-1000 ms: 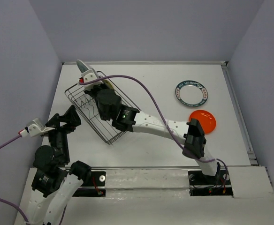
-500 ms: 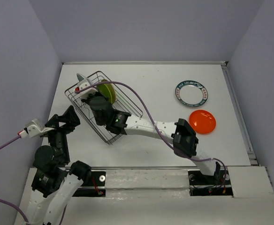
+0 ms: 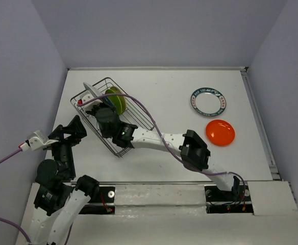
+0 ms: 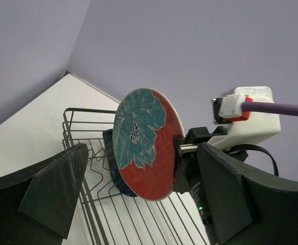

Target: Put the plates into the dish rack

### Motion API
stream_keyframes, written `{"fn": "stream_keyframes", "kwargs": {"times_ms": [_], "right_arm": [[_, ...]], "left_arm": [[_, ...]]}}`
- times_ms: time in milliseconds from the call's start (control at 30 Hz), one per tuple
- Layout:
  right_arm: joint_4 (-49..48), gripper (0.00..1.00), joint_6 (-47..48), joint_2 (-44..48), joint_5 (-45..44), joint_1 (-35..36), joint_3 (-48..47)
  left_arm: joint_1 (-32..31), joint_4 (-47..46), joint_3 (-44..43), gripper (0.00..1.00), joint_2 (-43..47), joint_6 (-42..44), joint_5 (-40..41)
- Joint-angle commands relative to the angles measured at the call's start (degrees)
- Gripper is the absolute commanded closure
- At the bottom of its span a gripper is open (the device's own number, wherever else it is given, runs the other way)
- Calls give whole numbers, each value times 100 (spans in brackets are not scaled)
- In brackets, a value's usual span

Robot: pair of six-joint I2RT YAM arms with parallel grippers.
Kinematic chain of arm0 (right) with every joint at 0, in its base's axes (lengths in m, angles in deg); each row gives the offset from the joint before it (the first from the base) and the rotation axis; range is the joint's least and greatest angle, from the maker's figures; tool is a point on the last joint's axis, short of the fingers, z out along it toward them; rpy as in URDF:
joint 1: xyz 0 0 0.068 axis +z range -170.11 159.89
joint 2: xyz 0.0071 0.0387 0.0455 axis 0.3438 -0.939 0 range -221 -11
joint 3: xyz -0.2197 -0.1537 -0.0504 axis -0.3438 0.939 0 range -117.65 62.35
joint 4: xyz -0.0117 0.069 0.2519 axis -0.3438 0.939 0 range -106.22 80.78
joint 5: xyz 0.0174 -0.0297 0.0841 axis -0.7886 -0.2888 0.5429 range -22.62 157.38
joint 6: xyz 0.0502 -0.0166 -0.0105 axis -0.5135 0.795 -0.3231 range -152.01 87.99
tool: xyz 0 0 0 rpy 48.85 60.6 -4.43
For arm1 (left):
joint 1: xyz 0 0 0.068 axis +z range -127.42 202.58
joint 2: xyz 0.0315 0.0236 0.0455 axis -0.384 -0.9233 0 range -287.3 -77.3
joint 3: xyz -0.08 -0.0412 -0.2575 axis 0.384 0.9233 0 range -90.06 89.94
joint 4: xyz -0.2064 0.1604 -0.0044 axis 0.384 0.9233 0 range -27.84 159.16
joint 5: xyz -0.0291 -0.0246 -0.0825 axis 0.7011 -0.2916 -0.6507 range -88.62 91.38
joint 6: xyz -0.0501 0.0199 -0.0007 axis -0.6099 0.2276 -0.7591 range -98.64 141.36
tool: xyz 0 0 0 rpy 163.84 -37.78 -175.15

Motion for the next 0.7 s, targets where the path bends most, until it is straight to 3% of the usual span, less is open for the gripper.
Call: {"fn": "stream_keyframes", "kwargs": {"times_ms": [0, 467, 667], "right_arm": [[-2036, 93, 1538, -184, -412, 125, -861], [-2361, 93, 2409, -721, -166, 126, -1617], [-1861, 93, 1673, -537, -122, 126, -1426]], "left_arm": [[16, -258, -30, 1, 54, -23, 149], [-19, -231, -39, 1, 133, -14, 201], [-28, -240, -39, 1, 151, -14, 210]]}}
